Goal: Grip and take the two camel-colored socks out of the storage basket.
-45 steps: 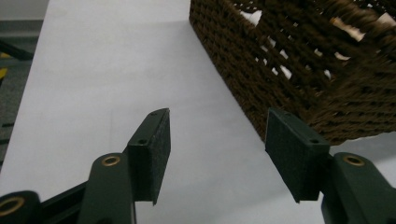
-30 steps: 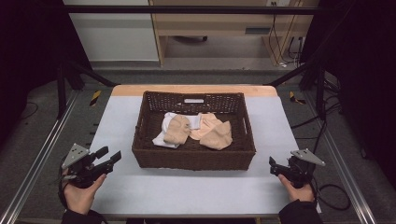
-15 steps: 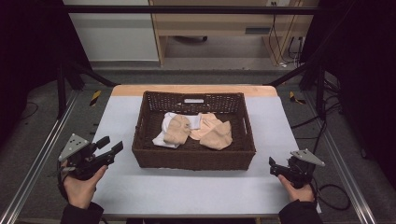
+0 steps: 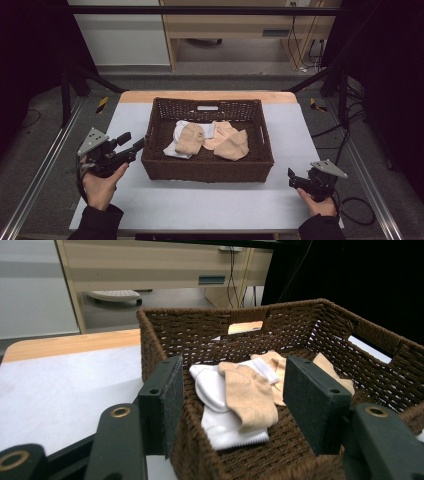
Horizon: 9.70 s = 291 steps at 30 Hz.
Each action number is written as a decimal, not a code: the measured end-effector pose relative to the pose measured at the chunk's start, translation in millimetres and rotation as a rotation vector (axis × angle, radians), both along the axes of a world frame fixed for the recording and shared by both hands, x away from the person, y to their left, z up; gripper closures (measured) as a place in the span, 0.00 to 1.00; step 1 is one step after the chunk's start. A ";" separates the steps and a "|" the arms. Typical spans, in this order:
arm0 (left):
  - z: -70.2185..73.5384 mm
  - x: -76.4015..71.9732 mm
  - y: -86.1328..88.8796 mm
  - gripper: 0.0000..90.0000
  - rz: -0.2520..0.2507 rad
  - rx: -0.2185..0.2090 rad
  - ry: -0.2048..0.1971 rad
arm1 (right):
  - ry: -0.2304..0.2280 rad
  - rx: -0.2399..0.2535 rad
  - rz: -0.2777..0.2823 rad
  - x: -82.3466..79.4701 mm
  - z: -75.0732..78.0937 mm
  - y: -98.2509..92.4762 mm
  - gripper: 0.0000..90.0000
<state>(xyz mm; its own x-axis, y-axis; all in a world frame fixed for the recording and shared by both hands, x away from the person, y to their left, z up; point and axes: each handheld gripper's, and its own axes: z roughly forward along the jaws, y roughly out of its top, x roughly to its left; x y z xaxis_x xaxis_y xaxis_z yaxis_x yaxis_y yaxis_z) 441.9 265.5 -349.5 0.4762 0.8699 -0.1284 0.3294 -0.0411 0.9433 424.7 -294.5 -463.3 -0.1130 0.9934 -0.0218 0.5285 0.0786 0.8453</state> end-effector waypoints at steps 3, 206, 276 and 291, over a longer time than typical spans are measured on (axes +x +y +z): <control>2.0 5.4 -5.2 0.46 -0.005 -0.003 -0.005 | -0.003 -0.001 -0.002 0.3 -0.1 0.1 0.04; -62.9 -72.0 -113.1 0.95 -0.501 0.153 0.047 | -0.048 -0.008 0.002 -2.9 2.9 1.7 0.05; 21.8 30.3 -193.0 0.65 -0.382 0.112 -0.120 | -0.027 -0.015 -0.005 6.9 0.2 5.6 0.04; 21.2 78.9 -248.1 0.62 -0.378 0.161 -0.125 | -0.026 -0.006 -0.008 7.8 0.2 5.2 0.04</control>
<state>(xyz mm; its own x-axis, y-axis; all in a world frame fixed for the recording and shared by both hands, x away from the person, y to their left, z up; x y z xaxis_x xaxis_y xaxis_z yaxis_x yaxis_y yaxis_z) 520.9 17.4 -328.4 0.7685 0.6356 0.0738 0.1463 -0.2867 0.9468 432.5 -289.3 -463.1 -0.1042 0.9941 -0.0310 0.5066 0.0799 0.8585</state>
